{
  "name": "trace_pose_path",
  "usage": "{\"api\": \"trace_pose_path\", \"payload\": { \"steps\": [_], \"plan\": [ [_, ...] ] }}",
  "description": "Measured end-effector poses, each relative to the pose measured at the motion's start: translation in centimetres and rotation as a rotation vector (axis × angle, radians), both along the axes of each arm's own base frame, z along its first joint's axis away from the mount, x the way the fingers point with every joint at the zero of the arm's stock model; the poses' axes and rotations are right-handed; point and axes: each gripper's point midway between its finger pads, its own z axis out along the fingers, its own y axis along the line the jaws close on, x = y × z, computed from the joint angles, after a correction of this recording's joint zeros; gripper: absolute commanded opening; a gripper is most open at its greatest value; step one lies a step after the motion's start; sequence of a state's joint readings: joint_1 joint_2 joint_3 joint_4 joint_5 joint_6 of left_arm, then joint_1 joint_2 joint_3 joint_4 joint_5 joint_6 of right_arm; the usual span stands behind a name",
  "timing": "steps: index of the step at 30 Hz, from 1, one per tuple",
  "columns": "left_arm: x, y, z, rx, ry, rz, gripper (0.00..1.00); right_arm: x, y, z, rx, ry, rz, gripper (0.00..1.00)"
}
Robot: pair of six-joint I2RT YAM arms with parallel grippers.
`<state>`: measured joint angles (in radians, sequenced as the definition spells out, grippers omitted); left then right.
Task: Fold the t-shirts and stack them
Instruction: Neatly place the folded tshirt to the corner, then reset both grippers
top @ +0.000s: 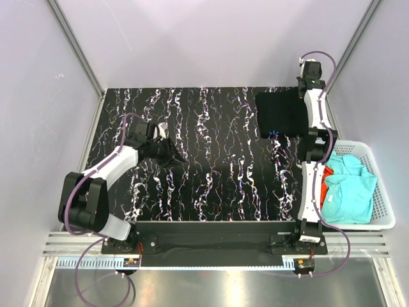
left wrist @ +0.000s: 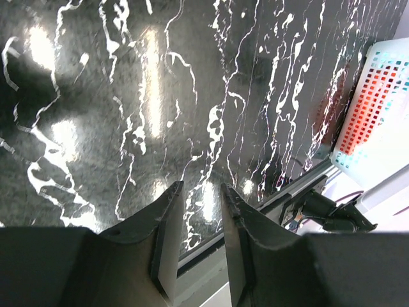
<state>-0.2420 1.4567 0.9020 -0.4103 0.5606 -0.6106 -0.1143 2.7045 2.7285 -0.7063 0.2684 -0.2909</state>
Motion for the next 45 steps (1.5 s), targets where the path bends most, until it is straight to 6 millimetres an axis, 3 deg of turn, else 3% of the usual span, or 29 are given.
{"api": "trace_pose_path", "payload": {
  "steps": [9, 14, 18, 19, 21, 22, 27, 30, 32, 33, 35, 37, 38, 39, 40, 41, 43, 45],
  "plan": [
    [1.0, -2.5, 0.0, 0.015, 0.016, -0.023, 0.34, 1.0, -6.2, 0.3, -0.042, -0.093, -0.061, 0.00],
    [1.5, -3.8, -0.1, 0.018, 0.025, -0.033, 0.34, 2.4, -7.2, 0.6, -0.053, -0.161, -0.038, 0.00],
    [1.3, -4.3, -0.2, 0.019, 0.032, -0.035, 0.34, 3.1, -7.2, -0.6, -0.042, -0.180, -0.026, 0.33],
    [1.3, -4.3, -0.2, 0.020, 0.033, -0.034, 0.34, 3.3, -7.1, -1.0, -0.034, -0.185, -0.021, 0.52],
    [1.2, -4.5, -0.2, 0.020, 0.037, -0.032, 0.34, 3.7, -7.1, -1.2, -0.024, -0.206, -0.020, 0.75],
    [1.2, -4.5, -0.2, 0.020, 0.039, -0.031, 0.34, 3.9, -7.1, -1.0, -0.019, -0.218, -0.023, 0.97],
    [1.0, -4.8, -0.1, 0.019, 0.043, -0.028, 0.37, 3.7, -7.2, -0.1, 0.012, -0.259, -0.087, 1.00],
    [0.9, -4.9, 0.9, 0.008, 0.022, -0.019, 0.41, 1.3, -6.1, -0.1, 0.050, -0.181, -0.122, 1.00],
    [0.5, -4.7, 2.2, -0.010, -0.014, -0.010, 0.43, -0.6, -4.4, 0.7, 0.073, -0.130, -0.123, 1.00],
    [0.1, -4.6, 3.0, -0.026, -0.041, -0.004, 0.53, -1.7, -2.9, 1.4, 0.091, -0.117, -0.116, 1.00],
    [-1.2, -4.0, 4.6, -0.060, -0.100, 0.010, 0.56, -4.1, 1.3, 3.3, 0.140, -0.094, -0.086, 1.00],
    [-3.0, -3.3, 5.7, -0.099, -0.155, 0.029, 0.59, -6.0, 6.6, 5.8, 0.208, -0.105, -0.021, 1.00],
    [-4.1, -2.9, 6.0, -0.118, -0.174, 0.038, 0.60, -7.1, 10.1, 7.4, 0.259, -0.122, 0.025, 1.00],
    [-5.4, -2.4, 6.0, -0.147, -0.199, 0.052, 0.69, -8.5, 13.4, 8.9, 0.316, -0.135, 0.071, 1.00],
    [-5.9, -2.3, 5.9, -0.151, -0.200, 0.055, 0.69, -10.0, 16.9, 10.2, 0.380, -0.145, 0.130, 1.00],
    [-6.9, -1.9, 5.6, -0.173, -0.203, 0.073, 0.99, -11.9, 20.4, 11.4, 0.457, -0.155, 0.186, 1.00],
    [-9.0, -1.1, 4.6, -0.217, -0.209, 0.108, 0.99, -16.5, 25.9, 12.6, 0.604, -0.126, 0.275, 1.00],
    [-10.9, -0.4, 3.8, -0.267, -0.213, 0.145, 0.99, -21.2, 28.5, 12.1, 0.738, -0.071, 0.294, 1.00]
  ]
}}
